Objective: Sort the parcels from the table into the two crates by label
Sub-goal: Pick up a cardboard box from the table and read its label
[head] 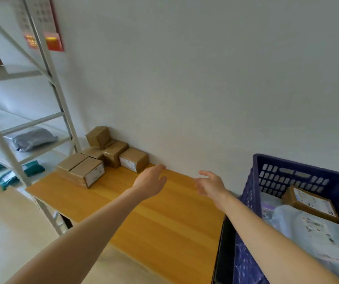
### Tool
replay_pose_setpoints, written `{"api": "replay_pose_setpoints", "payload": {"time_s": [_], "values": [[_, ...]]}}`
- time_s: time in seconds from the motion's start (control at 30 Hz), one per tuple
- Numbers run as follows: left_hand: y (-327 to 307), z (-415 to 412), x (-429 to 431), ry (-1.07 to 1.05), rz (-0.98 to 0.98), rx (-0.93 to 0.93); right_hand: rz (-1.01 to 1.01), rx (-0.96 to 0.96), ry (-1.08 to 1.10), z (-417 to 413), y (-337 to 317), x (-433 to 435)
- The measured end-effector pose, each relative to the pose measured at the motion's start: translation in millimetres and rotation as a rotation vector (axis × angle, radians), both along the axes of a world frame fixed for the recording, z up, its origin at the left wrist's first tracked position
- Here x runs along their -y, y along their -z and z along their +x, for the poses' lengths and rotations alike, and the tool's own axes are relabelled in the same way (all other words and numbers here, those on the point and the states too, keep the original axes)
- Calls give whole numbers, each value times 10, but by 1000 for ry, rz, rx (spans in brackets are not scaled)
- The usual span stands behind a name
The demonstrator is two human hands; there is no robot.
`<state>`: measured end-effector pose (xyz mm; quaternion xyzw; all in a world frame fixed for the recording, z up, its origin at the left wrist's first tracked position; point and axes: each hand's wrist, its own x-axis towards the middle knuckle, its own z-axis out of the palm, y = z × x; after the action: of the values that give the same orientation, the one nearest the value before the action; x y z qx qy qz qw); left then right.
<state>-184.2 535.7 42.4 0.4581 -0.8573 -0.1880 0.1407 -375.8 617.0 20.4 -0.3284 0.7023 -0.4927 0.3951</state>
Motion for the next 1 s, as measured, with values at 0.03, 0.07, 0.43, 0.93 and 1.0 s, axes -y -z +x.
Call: {"api": "replay_pose_setpoints", "payload": {"time_s": [0.03, 0.07, 0.43, 0.93, 1.0], "values": [[42, 170, 90, -27, 10, 2, -4, 0, -12, 144, 26, 121], [84, 337, 177, -53, 19, 0, -9, 1, -24, 286, 48, 239], [621, 1851, 1027, -369, 179, -29, 69, 4, -278, 1507, 588, 1541], [1411, 2736, 2766, -537, 393, 79, 238, 136, -354, 2360, 1545, 3573], [1487, 2785, 2954, -532, 413, 88, 276, 153, -342, 2427, 1665, 3722]]}}
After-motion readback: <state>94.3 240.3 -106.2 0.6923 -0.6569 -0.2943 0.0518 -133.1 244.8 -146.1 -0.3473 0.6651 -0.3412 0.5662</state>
